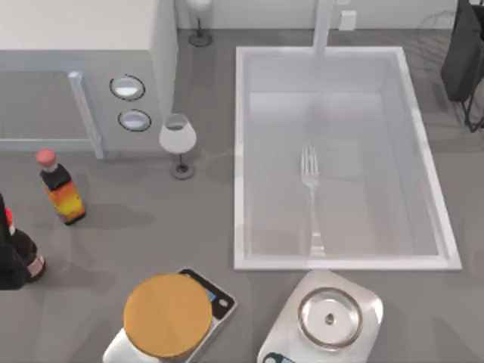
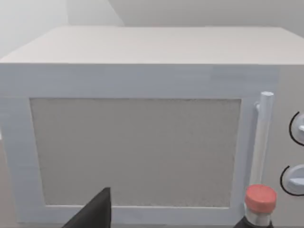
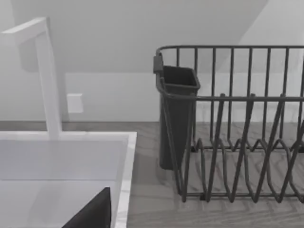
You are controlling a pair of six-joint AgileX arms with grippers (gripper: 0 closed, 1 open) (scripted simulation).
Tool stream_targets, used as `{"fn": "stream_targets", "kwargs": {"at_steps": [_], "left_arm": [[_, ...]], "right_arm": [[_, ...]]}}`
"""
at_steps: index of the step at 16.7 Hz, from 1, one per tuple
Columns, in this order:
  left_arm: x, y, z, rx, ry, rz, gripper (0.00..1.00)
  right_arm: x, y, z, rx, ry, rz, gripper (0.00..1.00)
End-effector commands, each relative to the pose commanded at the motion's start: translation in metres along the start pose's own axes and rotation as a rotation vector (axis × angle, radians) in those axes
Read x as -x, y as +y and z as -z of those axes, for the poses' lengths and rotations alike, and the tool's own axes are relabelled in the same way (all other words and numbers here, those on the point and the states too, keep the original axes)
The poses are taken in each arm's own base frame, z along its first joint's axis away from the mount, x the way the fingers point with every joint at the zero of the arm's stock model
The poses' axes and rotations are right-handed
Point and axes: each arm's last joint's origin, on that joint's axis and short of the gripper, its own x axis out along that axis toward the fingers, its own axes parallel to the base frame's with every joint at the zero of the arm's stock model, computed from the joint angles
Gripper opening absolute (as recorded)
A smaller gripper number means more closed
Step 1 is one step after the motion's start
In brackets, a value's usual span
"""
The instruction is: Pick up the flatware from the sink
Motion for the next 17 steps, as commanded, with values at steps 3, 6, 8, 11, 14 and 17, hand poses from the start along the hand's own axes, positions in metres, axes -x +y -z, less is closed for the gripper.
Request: {"fn": "stream_targets", "kwargs": {"at_steps": [3, 6, 8, 11, 14, 17], "left_arm": [[0.0000, 0.0000, 0.0000, 0.000, 0.000, 0.000, 1.00], [0.0000, 0.0000, 0.0000, 0.000, 0.000, 0.000, 1.00], [0.0000, 0.0000, 0.0000, 0.000, 0.000, 0.000, 1.00], [0.0000, 0.0000, 0.0000, 0.000, 0.000, 0.000, 1.00], [0.0000, 0.0000, 0.0000, 0.000, 0.000, 0.000, 1.00], [0.0000, 0.0000, 0.0000, 0.000, 0.000, 0.000, 1.00]], "right_arm": [[0.0000, 0.0000, 0.0000, 0.000, 0.000, 0.000, 1.00], [0.0000, 0.0000, 0.0000, 0.000, 0.000, 0.000, 1.00], [0.0000, 0.0000, 0.0000, 0.000, 0.000, 0.000, 1.00], [0.0000, 0.0000, 0.0000, 0.000, 0.000, 0.000, 1.00], [0.0000, 0.0000, 0.0000, 0.000, 0.000, 0.000, 1.00], [-0.0006, 0.0010, -0.0093, -0.010, 0.033, -0.009, 1.00]]}}
